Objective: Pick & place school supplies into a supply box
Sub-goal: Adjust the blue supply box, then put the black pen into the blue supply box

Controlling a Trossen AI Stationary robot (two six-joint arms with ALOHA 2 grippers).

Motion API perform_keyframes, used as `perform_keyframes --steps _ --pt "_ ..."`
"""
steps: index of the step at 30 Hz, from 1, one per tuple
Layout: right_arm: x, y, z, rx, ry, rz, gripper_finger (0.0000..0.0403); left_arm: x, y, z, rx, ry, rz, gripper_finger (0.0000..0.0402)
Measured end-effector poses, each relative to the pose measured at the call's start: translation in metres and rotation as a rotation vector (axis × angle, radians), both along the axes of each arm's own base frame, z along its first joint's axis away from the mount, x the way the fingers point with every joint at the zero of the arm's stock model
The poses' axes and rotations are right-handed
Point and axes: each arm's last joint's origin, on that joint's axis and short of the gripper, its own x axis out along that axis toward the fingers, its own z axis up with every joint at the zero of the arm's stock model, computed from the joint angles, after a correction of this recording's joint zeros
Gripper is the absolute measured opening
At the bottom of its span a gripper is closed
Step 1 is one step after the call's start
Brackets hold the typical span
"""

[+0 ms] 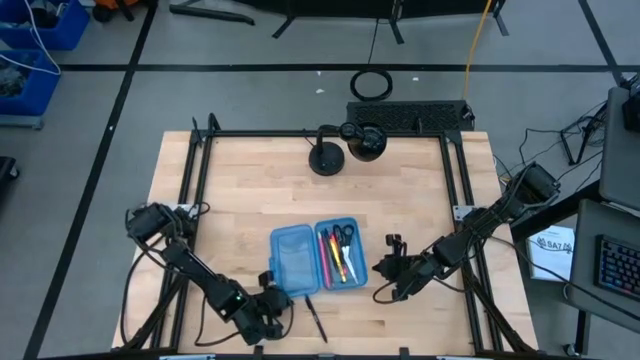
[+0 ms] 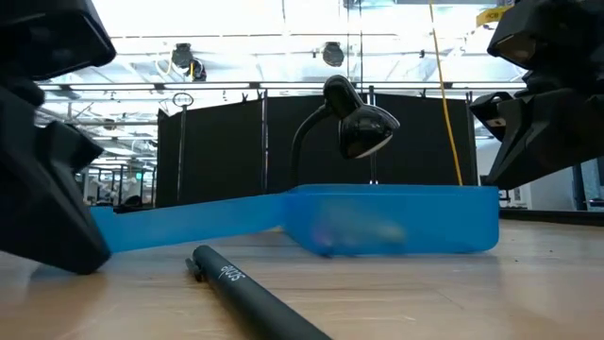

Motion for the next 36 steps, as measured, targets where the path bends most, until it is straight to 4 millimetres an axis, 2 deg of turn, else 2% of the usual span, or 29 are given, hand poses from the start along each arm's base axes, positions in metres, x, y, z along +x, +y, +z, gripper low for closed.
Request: perform_keyframes --steps 22,27,32,36 --pt "0.000 0.000 0.000 -0.005 0.002 -0.001 0.0000 0.012 0.027 -0.004 0.131 0.061 0.030 0.0021" --pt "-0.003 -0.003 0.002 -0.049 0.010 0.005 0.0000 0.005 0.021 0.013 0.057 0.069 -0.037 0.0021" --pt "-0.016 -0.011 0.019 -0.125 -0.016 -0.026 0.0000 -0.011 0.007 0.053 -0.152 -0.004 -0.005 0.0021" --pt "-0.033 -0.013 0.041 -0.130 -0.145 0.085 0.0000 -0.023 -0.009 0.071 -0.095 -0.146 -0.042 0.0021"
